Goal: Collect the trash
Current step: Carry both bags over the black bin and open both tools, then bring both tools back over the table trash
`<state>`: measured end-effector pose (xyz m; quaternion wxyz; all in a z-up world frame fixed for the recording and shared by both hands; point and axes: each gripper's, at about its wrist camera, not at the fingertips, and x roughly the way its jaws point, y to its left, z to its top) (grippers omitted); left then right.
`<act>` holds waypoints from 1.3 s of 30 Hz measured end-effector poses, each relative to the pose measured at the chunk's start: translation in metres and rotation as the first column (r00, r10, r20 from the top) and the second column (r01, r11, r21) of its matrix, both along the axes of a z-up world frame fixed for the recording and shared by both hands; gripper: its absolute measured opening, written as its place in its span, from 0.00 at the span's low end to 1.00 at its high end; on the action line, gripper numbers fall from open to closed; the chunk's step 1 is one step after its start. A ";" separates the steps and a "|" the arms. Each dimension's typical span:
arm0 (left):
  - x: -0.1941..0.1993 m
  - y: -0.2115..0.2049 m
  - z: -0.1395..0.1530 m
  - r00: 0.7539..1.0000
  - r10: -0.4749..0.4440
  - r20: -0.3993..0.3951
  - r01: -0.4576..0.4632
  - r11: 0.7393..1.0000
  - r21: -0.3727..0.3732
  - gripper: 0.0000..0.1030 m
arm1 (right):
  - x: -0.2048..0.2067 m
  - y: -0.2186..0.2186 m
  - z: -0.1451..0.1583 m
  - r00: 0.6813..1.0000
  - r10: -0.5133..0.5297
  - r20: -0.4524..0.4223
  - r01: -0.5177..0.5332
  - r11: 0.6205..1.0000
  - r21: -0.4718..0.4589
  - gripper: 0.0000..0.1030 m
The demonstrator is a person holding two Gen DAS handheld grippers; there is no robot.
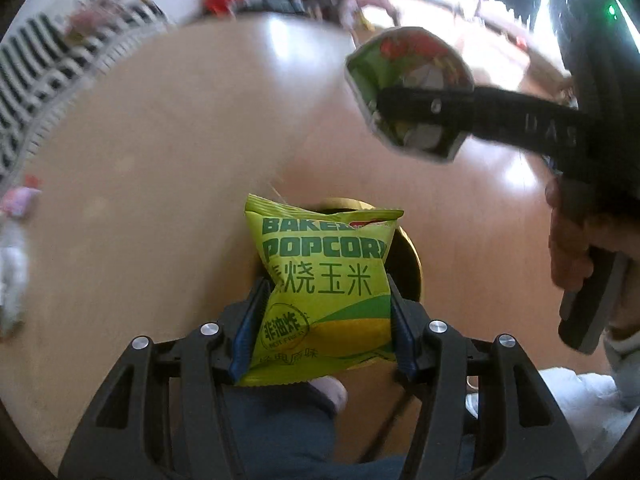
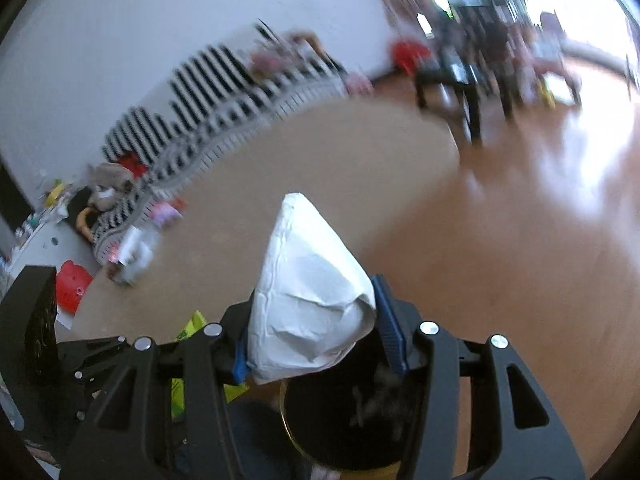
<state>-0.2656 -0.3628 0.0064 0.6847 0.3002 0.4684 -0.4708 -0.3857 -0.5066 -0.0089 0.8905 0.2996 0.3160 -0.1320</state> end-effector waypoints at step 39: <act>0.201 0.274 0.087 0.554 0.810 0.194 -0.725 0.584 -0.366 0.94 | 0.174 0.132 0.065 0.968 0.250 -0.022 -0.248 0.942 -0.228 0.93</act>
